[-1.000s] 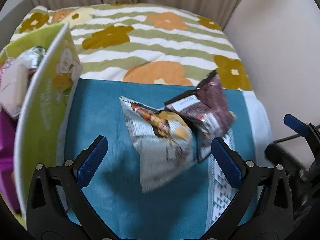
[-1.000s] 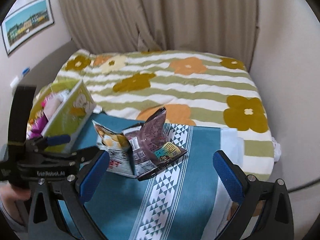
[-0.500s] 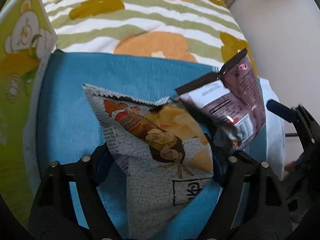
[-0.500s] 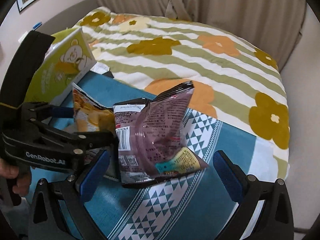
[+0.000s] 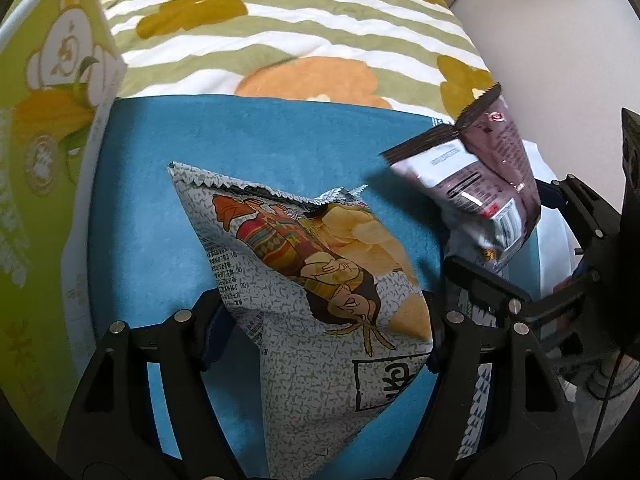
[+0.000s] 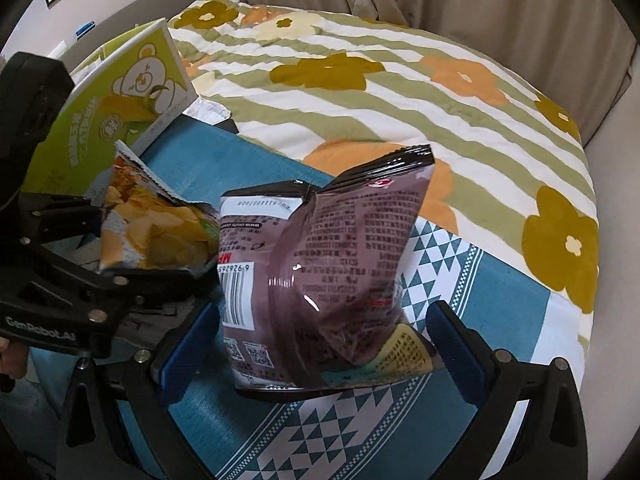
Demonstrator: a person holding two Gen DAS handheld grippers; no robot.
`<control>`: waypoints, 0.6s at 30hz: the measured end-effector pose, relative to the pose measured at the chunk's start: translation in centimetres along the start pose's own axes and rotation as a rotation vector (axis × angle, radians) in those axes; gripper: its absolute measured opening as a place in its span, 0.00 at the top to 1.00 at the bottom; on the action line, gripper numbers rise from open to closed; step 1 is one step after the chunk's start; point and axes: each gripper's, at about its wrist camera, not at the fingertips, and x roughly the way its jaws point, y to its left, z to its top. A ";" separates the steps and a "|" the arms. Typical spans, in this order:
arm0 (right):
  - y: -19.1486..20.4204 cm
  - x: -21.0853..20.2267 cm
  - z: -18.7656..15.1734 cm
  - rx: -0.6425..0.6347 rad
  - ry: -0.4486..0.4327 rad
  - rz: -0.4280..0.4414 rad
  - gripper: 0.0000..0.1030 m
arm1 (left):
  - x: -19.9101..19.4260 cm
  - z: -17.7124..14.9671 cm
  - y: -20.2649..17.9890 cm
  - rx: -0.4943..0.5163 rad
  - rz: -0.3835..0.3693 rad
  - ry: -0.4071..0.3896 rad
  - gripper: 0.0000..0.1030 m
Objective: Organize snacks
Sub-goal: 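Grasp the grey-white bag with the left tool while the right tool grasps the brown bag, then carry both bags into the box and open both tools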
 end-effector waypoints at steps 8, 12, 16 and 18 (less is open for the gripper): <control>0.3 -0.4 -1.0 0.050 -0.007 0.016 0.32 | -2.2 -1.6 0.0 0.004 0.001 -0.039 0.33; 1.0 -2.8 -1.8 0.076 -0.052 -0.002 0.35 | -4.7 -2.7 -0.7 0.028 -0.005 -0.090 0.33; 1.9 -6.9 -2.2 0.110 -0.120 -0.020 0.35 | -9.0 -4.3 -1.1 0.045 -0.013 -0.169 0.33; 2.8 -9.4 -2.1 0.116 -0.154 -0.030 0.35 | -11.7 -5.2 -1.1 0.048 -0.011 -0.216 0.33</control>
